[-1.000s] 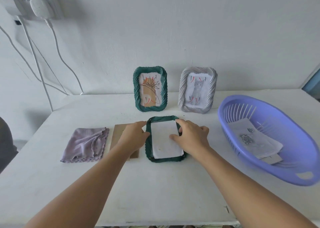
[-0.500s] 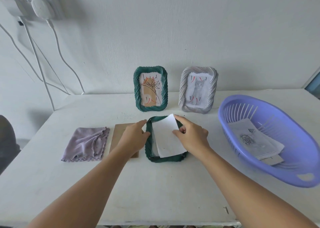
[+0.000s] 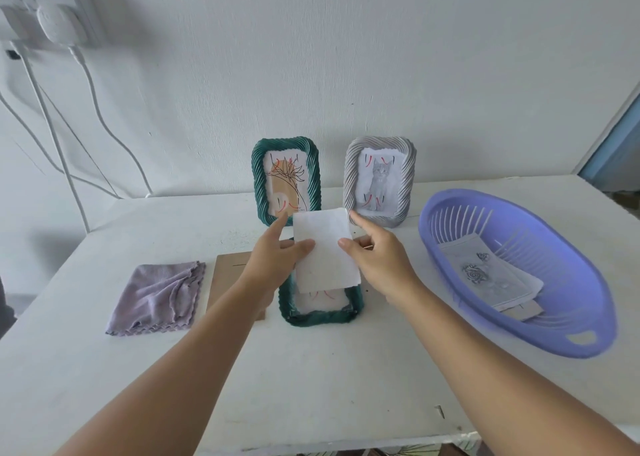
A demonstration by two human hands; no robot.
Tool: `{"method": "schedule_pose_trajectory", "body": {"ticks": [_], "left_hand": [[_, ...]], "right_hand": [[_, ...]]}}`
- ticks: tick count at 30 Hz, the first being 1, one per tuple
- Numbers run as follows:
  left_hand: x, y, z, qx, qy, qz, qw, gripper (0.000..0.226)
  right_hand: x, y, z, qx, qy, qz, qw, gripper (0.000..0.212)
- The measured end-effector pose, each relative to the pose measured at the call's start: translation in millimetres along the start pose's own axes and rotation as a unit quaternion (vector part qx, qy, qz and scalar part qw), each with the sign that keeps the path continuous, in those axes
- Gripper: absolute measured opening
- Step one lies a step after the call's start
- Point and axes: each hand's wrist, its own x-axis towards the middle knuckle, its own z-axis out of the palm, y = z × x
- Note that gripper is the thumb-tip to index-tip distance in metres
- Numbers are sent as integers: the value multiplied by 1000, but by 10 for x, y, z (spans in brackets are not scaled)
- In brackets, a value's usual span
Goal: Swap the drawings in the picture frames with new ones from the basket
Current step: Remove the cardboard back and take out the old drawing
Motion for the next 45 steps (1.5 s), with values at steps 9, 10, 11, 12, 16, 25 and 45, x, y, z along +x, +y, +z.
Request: {"method": "schedule_pose_trajectory", "body": {"ticks": [9, 10, 11, 12, 16, 25, 45], "left_hand": [[15, 10, 325, 99, -12, 51, 994, 86], [21, 14, 390, 104, -16, 54, 993, 86], [28, 21, 468, 104, -21, 53, 993, 86], [34, 25, 548, 105, -25, 48, 993, 86], [60, 19, 885, 144, -30, 36, 988, 84], [179, 13, 1531, 235, -54, 26, 970, 83], [222, 80, 1580, 252, -44, 51, 965, 73]], "right_hand": [[-179, -309, -683, -308, 117, -118, 937, 57], [-191, -306, -797, -342, 110, -90, 929, 58], [-212, -287, -909, -366, 97, -52, 924, 60], [-239, -259, -1007, -374, 79, -9, 924, 63], [-406, -119, -1248, -342, 7, 96, 935, 75], [-431, -57, -1423, -237, 87, 41, 967, 72], [-428, 203, -1405, -176, 67, 80, 979, 73]]}}
